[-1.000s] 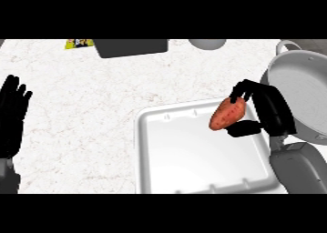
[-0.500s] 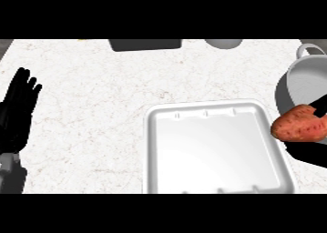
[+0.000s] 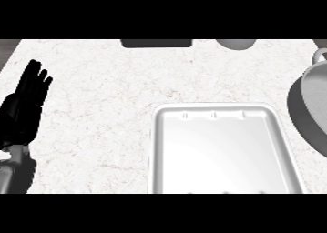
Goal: Pick the sweet potato from the tray and place it in the pot
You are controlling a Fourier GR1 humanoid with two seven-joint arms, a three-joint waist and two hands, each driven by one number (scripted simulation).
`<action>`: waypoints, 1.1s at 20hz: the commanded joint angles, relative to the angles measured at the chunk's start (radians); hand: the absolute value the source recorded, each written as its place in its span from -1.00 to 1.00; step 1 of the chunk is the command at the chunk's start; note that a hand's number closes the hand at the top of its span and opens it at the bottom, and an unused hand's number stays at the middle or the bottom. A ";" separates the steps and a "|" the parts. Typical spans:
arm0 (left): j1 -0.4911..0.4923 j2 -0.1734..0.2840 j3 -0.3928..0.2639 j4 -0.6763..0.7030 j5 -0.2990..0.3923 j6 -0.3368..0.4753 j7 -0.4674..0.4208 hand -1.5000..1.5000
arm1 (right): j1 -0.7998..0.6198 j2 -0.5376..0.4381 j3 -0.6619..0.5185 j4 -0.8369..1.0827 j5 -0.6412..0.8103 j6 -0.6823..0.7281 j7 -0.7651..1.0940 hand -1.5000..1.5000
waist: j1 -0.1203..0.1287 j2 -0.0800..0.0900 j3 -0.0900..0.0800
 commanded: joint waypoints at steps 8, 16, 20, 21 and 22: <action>0.025 -0.037 -0.023 0.003 -0.012 -0.020 -0.045 0.00 | 0.012 -0.080 -0.028 0.378 0.340 -0.192 -0.263 1.00 | 0.036 0.013 0.002; -0.015 -0.036 -0.005 -0.004 -0.014 -0.033 0.009 0.00 | -0.215 -0.131 -0.034 0.843 0.324 -0.242 -0.440 1.00 | 0.019 0.004 0.001; -0.032 -0.059 -0.003 0.070 -0.019 -0.028 -0.052 0.00 | -0.327 -0.118 -0.083 1.114 0.238 -0.238 -0.515 1.00 | 0.029 0.010 0.002; 0.028 -0.028 0.015 0.027 0.001 -0.070 -0.072 0.00 | -0.350 -0.149 -0.102 1.189 0.234 -0.220 -0.527 -1.00 | 0.040 0.010 0.002; -0.057 -0.031 -0.009 0.029 -0.035 -0.021 0.019 0.00 | -0.343 -0.110 -0.104 1.197 0.206 -0.213 -0.529 -1.00 | 0.030 0.009 0.002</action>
